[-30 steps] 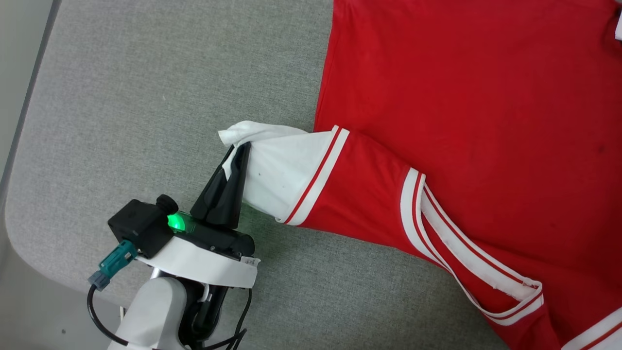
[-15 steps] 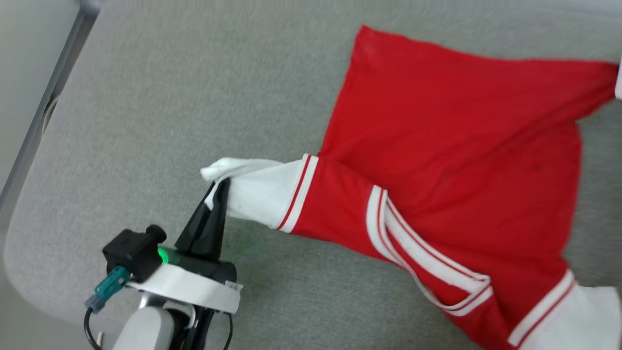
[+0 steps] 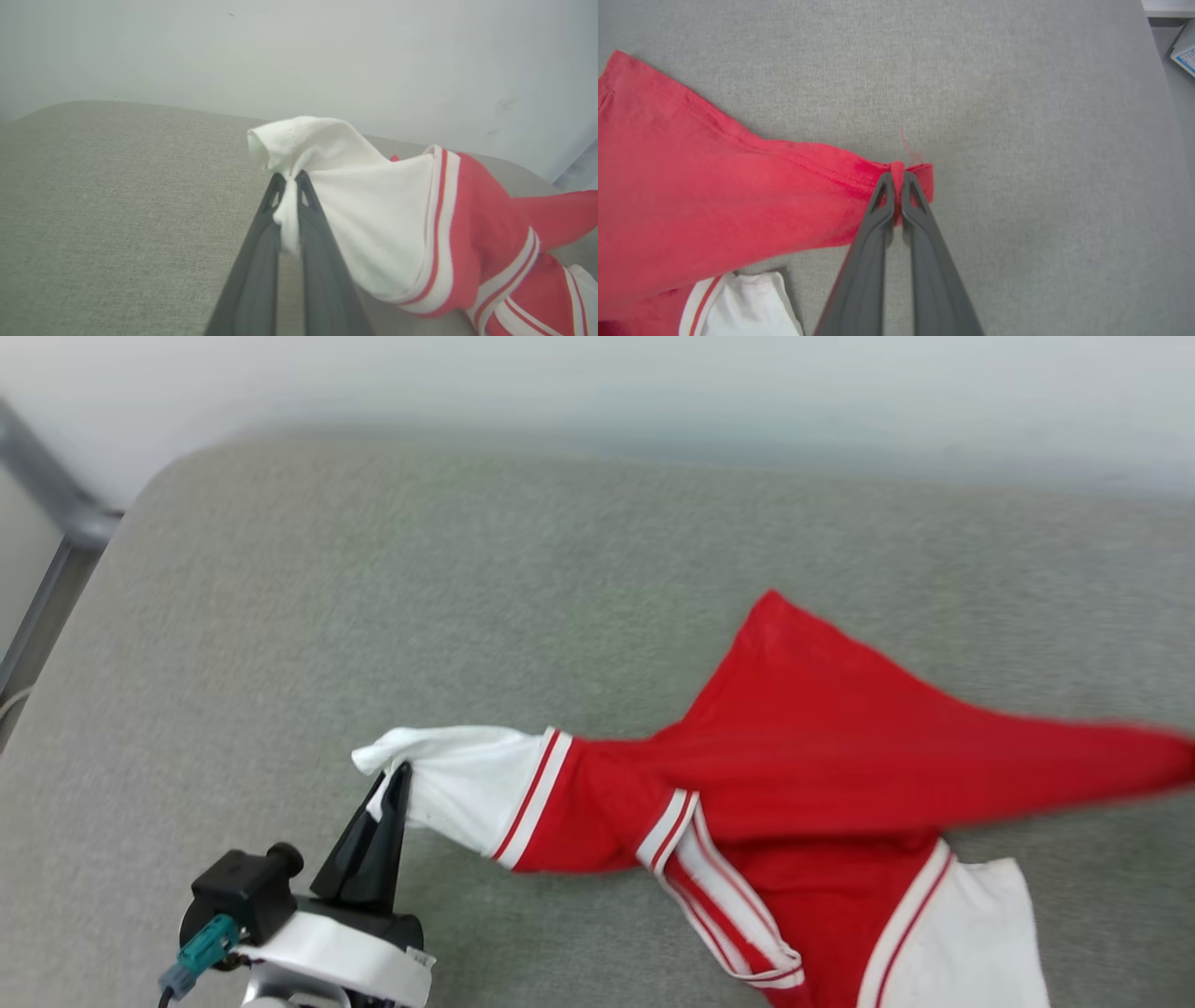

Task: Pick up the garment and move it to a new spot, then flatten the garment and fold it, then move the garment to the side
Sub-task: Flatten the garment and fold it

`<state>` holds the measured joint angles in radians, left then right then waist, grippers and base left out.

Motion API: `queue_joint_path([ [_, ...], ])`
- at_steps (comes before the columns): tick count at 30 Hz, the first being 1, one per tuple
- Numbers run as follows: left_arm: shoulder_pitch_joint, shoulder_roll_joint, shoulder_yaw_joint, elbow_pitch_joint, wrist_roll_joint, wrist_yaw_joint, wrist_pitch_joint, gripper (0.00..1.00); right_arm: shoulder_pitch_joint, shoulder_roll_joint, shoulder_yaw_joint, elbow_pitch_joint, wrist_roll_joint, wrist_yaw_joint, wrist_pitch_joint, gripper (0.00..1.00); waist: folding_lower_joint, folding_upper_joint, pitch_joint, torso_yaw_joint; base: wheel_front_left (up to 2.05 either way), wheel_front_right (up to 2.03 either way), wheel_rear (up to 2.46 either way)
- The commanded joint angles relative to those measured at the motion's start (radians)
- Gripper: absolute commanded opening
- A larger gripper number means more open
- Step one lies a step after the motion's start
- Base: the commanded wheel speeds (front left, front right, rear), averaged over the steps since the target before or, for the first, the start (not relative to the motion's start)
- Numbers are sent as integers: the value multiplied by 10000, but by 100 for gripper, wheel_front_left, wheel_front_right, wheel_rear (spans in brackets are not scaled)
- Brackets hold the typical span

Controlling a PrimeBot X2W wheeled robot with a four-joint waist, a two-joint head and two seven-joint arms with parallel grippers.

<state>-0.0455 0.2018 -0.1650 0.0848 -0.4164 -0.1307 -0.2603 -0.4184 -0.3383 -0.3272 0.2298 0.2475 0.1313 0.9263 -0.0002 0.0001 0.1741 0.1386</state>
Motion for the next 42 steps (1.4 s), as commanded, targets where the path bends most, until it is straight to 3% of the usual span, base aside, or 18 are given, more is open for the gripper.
queue_joint_path([
  [1,183,0,45,40,68,1,-67,0,897,327,-289,-604,77,-11,44,0,2,-1,-462,-445,0,0,0],
  [9,546,120,180,305,118,1,-67,0,4422,2153,-1388,-3010,222,-9,-146,0,2,-1,-685,-941,0,0,0],
  [17,748,195,48,708,5,1,-67,0,6254,2878,-1277,-2612,781,-9,-721,0,2,-1,-892,-1087,0,0,0],
  [18,739,198,37,733,3,1,-67,0,6321,2888,-1160,-2361,1116,-9,-930,15,2,-1,-903,-1085,0,0,0],
  [19,735,203,27,755,8,1,-67,0,6355,2891,-1087,-2119,1425,-9,-1201,45,2,-1,-911,-1086,0,0,0],
  [20,735,205,9,778,10,1,-67,0,6378,2887,-932,-1970,1461,-9,-1514,100,2,-1,-914,-1086,0,0,0],
  [22,727,221,-9,817,-14,1,-67,0,6277,2889,-680,-1659,1848,-9,-2156,100,2,-1,-916,-1091,0,0,0],
  [31,476,243,-213,1027,73,1,-67,0,5071,2743,81,-2063,1260,-9,-6283,100,2,-1,-926,-935,0,0,0],
  [37,135,256,-365,968,37,1,-68,0,3898,2118,823,-1531,1064,-9,-7454,100,2,-1,-634,-739,0,0,0],
  [42,-406,232,-655,829,-23,1,-68,0,2314,1538,1861,-748,1316,-8,-6611,100,2,-1,-70,-411,0,0,0],
])
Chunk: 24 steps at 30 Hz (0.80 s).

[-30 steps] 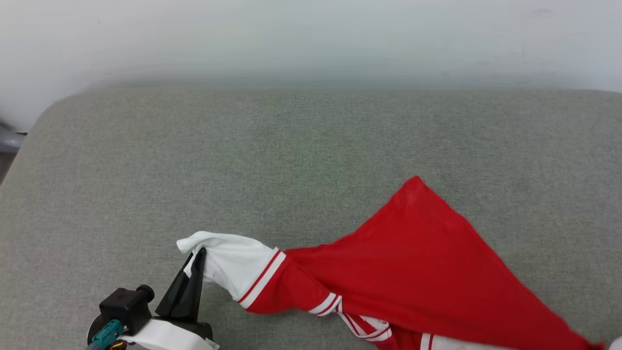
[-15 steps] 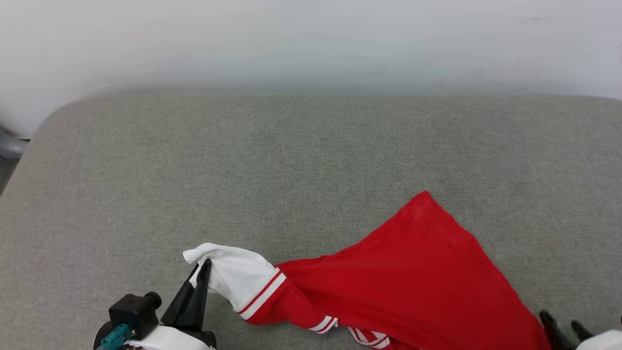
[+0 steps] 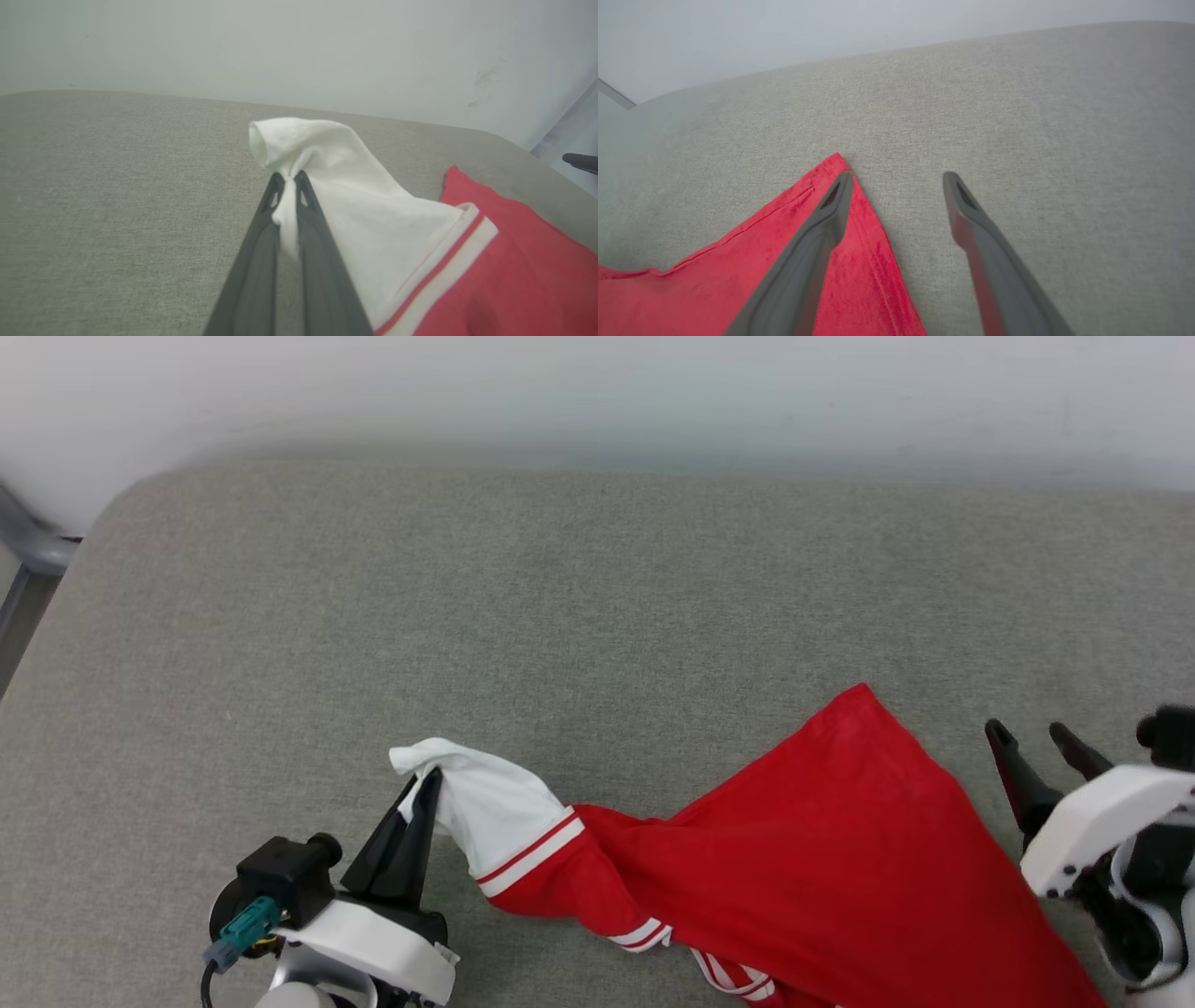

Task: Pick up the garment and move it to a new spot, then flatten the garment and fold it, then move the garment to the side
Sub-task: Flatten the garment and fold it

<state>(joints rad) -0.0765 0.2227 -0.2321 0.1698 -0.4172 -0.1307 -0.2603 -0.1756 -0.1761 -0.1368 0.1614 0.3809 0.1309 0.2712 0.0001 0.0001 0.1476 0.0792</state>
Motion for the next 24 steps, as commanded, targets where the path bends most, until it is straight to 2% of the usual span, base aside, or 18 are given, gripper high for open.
queue_joint_path([
  [1,-191,18,-77,-42,-35,1,-68,0,-447,-272,141,110,39,-4,370,100,-1,-1,307,270,0,0,0],
  [6,-593,59,-449,-124,-142,1,-64,0,-2050,-1055,1164,878,214,-4,3055,100,-1,-1,697,640,0,0,0],
  [11,-889,13,-705,-191,-260,1,-55,0,-3232,-1426,2017,1133,85,-4,5150,100,-1,-1,1102,1021,0,0,0],
  [14,-1115,-34,-838,-241,-337,1,-55,0,-3720,-1644,2521,1389,-60,-4,5624,100,-1,-1,1397,1245,0,0,0],
  [18,-1410,-146,-1086,-255,-432,1,-55,0,-3983,-1848,2974,2021,-93,-4,5678,100,-1,-1,1683,1601,0,0,0],
  [22,-1581,-240,-1191,-271,-526,1,-55,0,-3787,-1929,3489,2939,34,-4,5919,100,-1,-1,1894,1787,0,0,0],
  [24,-1572,-271,-1193,-231,-573,1,-55,0,-3463,-1906,3701,3521,127,-4,6413,100,-1,-1,1917,1836,0,0,0],
])
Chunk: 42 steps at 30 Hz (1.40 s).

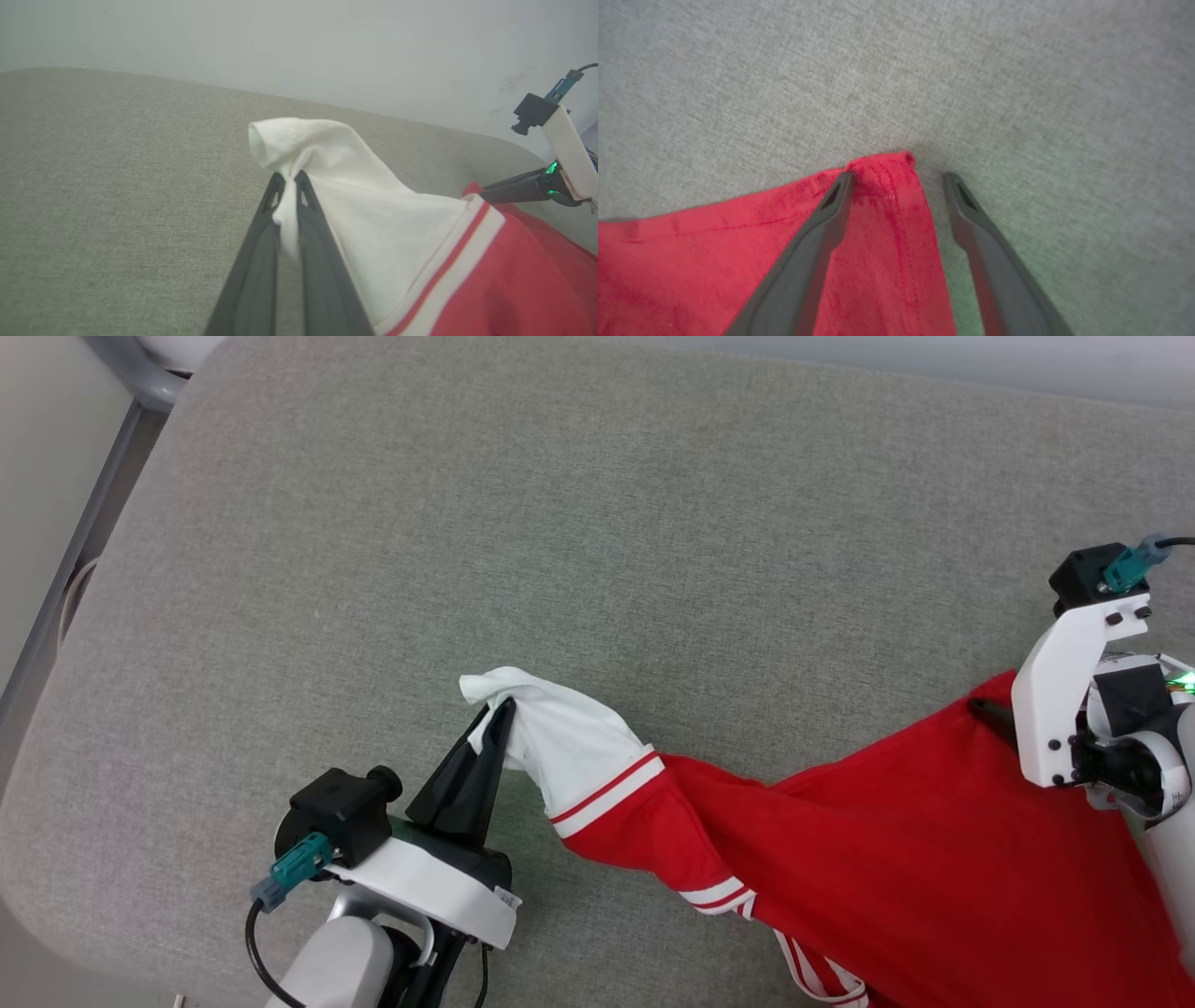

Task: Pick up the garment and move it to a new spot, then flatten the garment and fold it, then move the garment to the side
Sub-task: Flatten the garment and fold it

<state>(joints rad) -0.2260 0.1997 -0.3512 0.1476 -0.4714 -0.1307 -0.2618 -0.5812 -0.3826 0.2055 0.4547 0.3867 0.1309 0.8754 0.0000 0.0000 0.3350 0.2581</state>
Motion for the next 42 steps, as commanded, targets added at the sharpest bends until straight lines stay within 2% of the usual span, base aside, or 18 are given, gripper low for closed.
queue_joint_path([
  [1,-72,-50,7,18,-46,1,-40,0,775,225,300,819,191,-4,562,100,0,0,47,65,0,0,0],
  [2,-74,-61,5,26,-66,1,-40,0,926,235,396,1005,274,-2,791,86,0,0,58,81,0,0,0],
  [3,-77,-63,9,33,-73,1,-40,0,1039,323,378,1150,450,-2,975,37,0,0,63,84,0,0,0],
  [4,-77,-65,15,47,-70,1,-40,0,1082,402,383,1184,514,1,1046,0,0,0,61,81,0,0,0],
  [10,46,46,152,139,-62,1,-40,0,600,427,258,890,692,2,682,0,0,0,-232,-60,0,0,0],
  [17,-178,401,238,143,254,1,-40,0,2,406,-693,391,318,-7,-927,0,0,0,-1121,-337,0,0,0],
  [22,-882,940,152,127,481,2,-40,0,-353,598,-1317,19,-177,-5,-1875,0,0,0,-1684,-695,0,0,0],
  [32,-3431,2184,-269,736,-28,4,-40,0,-1500,1172,-2434,-738,-1665,-9,-3201,0,0,0,-2149,-1708,0,0,0],
  [42,-6984,2956,-711,3008,-1727,11,284,0,-3734,1733,-3413,-879,-3469,-12,-3754,0,0,0,-914,-2372,0,0,0],
])
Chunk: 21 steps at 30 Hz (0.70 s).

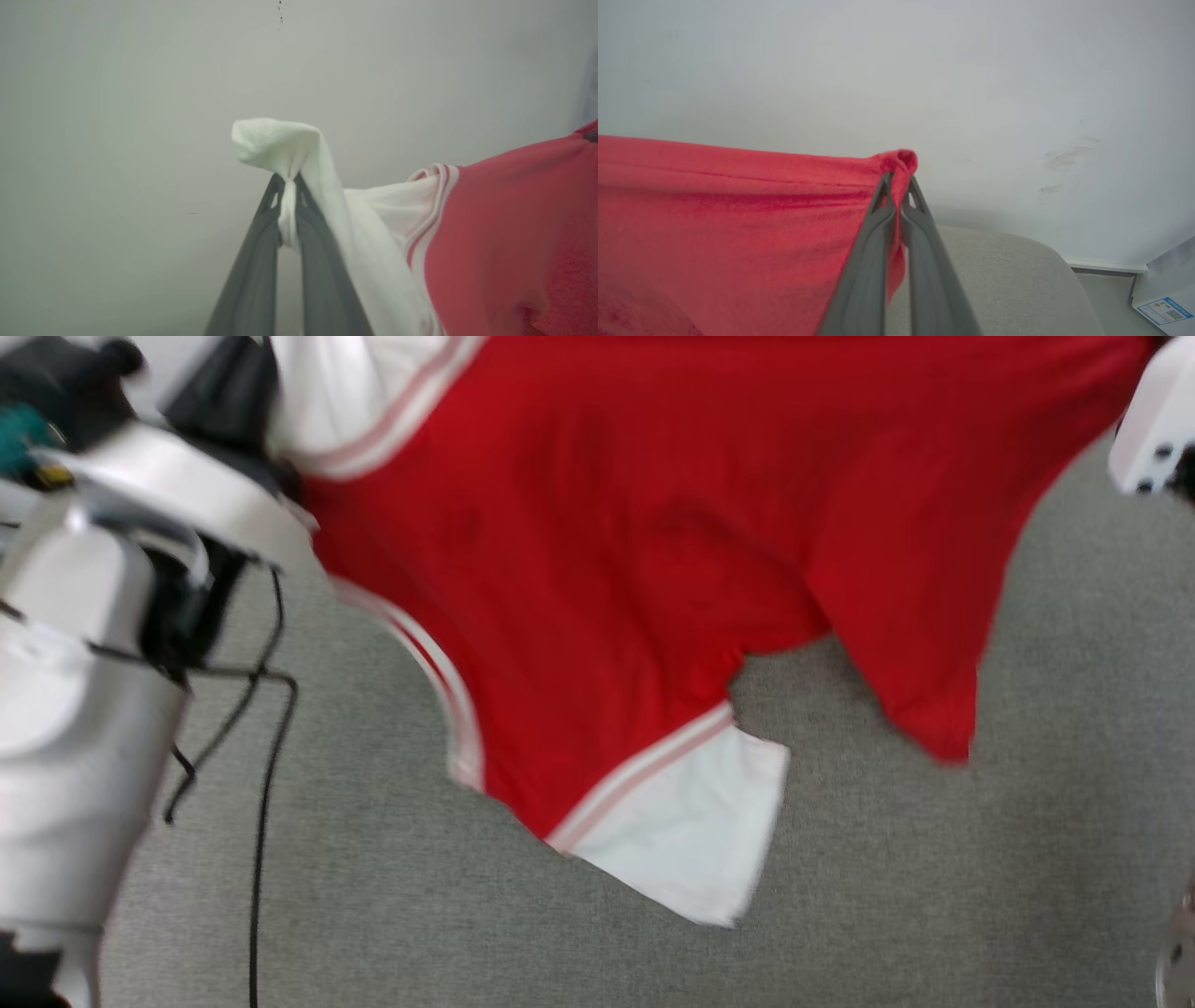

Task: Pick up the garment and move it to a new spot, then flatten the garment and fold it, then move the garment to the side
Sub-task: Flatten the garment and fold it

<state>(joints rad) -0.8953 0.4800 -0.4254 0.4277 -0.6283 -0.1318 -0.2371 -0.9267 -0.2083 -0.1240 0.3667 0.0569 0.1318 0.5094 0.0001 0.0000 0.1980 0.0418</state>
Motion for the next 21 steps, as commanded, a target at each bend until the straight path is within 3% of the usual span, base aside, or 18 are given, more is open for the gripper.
queue_joint_path([
  [1,-291,153,31,207,-159,23,36,0,-280,-10,-119,1,-170,-21,-93,0,-1,0,457,-209,0,0,0],
  [13,-5555,1188,-9,2612,-531,35,302,0,-4318,618,-859,228,-1551,-37,-921,0,-1,0,3147,-686,0,0,0],
  [21,-7735,1129,-285,3753,-473,37,222,0,-6088,1093,-1286,722,-2225,-38,-1583,0,-1,0,4121,-658,0,0,0],
])
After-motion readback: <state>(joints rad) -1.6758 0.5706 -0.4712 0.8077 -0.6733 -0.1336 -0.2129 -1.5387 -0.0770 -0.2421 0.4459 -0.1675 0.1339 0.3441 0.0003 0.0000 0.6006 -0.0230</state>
